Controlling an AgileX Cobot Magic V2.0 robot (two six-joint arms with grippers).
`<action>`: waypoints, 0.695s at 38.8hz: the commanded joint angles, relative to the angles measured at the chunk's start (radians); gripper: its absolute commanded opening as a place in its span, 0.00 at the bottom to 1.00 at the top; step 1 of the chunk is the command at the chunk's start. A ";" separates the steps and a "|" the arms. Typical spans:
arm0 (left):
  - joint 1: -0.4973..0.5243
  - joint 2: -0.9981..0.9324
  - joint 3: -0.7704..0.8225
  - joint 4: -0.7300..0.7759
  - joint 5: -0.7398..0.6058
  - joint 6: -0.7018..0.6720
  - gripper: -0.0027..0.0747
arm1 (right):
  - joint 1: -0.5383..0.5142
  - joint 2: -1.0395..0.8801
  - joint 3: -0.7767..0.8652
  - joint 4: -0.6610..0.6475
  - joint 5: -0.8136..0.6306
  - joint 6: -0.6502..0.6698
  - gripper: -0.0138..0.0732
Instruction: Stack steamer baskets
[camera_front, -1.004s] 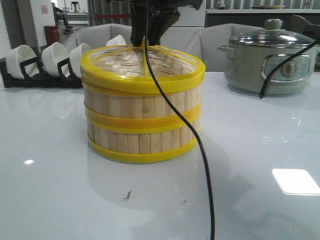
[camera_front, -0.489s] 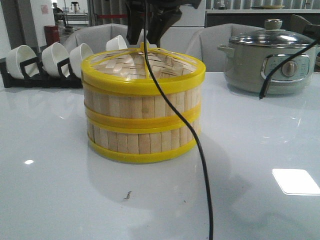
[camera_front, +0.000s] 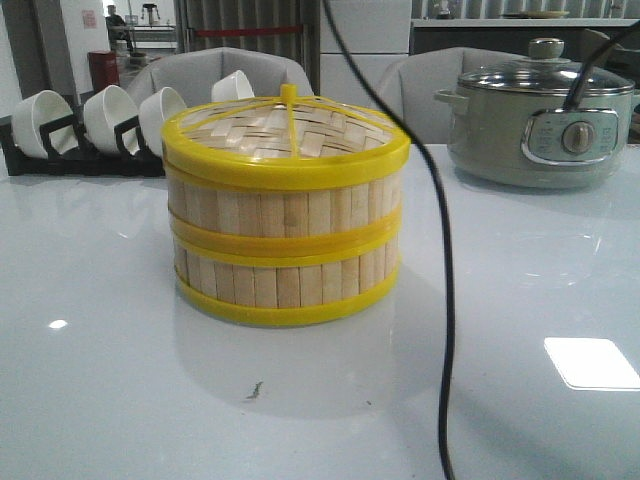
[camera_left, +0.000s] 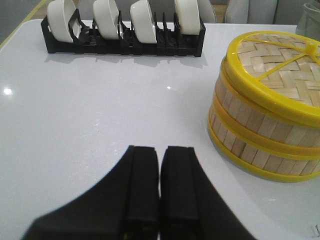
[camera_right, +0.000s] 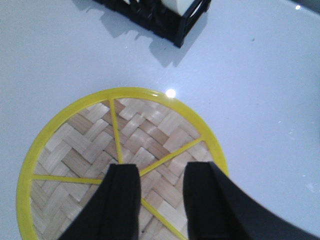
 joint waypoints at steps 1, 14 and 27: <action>0.000 0.002 -0.028 -0.009 -0.092 -0.005 0.16 | -0.026 -0.137 0.049 -0.042 -0.078 -0.001 0.51; 0.000 0.002 -0.028 -0.009 -0.092 -0.005 0.16 | -0.141 -0.482 0.537 -0.042 -0.349 -0.001 0.49; 0.000 0.002 -0.028 -0.009 -0.092 -0.005 0.16 | -0.303 -0.848 1.028 -0.042 -0.586 -0.001 0.49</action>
